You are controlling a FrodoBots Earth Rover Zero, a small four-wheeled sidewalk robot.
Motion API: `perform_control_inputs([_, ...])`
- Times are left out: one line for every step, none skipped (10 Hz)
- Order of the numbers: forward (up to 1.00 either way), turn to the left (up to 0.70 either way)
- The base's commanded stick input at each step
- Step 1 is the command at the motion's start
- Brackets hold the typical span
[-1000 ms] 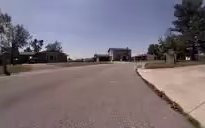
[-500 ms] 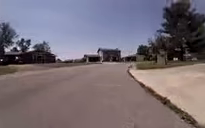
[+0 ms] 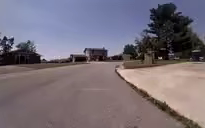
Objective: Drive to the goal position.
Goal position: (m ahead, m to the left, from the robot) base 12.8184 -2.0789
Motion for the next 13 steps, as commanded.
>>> perform_control_inputs([0.7,0.0])
perform_control_inputs([0.7,0.0])
perform_control_inputs([0.7,0.0])
perform_control_inputs([0.7,0.0])
perform_control_inputs([0.7,0.0])
perform_control_inputs([0.7,0.0])
perform_control_inputs([0.7,0.0])
perform_control_inputs([0.7,0.0])
perform_control_inputs([0.7,0.0])
perform_control_inputs([0.7,0.0])
perform_control_inputs([0.7,0.0])
perform_control_inputs([0.7,0.0])
perform_control_inputs([0.7,0.0])
